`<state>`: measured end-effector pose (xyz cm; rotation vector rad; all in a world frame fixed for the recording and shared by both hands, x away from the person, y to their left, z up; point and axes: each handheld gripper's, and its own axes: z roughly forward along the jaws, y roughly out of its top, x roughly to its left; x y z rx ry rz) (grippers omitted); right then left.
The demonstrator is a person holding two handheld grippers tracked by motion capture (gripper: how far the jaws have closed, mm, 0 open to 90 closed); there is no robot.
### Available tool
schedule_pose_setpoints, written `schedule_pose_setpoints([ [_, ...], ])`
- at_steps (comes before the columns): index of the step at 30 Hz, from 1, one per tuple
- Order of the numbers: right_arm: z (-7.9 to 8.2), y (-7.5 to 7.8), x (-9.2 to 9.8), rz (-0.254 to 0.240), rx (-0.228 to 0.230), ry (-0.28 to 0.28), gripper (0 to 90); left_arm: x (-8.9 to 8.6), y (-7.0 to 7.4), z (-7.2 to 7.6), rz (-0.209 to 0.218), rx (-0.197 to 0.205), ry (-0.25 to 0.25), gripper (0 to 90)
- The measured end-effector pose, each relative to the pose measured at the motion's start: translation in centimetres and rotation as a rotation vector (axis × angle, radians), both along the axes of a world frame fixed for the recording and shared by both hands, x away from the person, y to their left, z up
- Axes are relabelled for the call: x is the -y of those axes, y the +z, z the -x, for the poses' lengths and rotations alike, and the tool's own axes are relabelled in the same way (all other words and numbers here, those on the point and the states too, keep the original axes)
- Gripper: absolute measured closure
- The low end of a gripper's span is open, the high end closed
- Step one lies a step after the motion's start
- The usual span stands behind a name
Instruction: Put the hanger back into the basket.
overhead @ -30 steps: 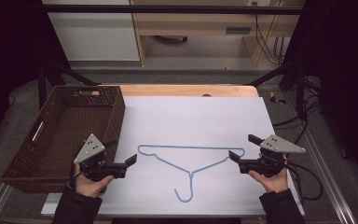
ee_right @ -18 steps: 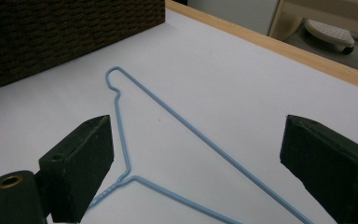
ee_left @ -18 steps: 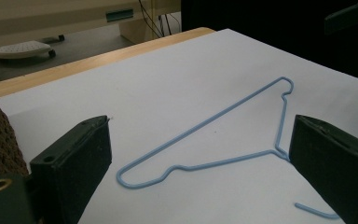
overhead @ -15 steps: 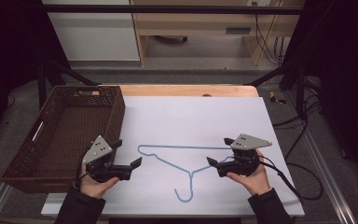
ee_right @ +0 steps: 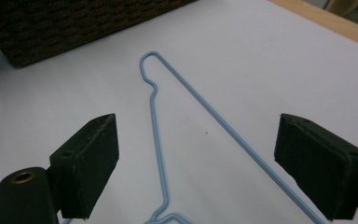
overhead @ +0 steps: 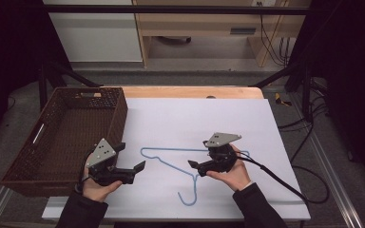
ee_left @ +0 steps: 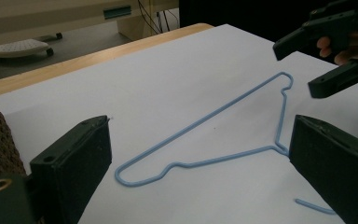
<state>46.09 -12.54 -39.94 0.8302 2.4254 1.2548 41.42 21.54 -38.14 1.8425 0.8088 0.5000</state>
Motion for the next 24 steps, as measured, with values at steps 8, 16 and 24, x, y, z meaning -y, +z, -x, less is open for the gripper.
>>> schedule_pose_setpoints([
  [8,-0.8,-2.2,-2.0,0.040,-0.049,0.029,21.3,0.0,0.1,0.1,0.006,0.000,-0.003,5.5],
  [16,-0.9,-3.7,-2.7,0.082,-0.100,0.051,31.9,0.1,0.1,0.1,0.005,0.002,-0.008,5.5],
  [24,-1.1,-5.5,-3.5,0.134,-0.147,0.073,47.1,0.1,0.2,0.1,0.003,0.004,-0.010,5.5],
])
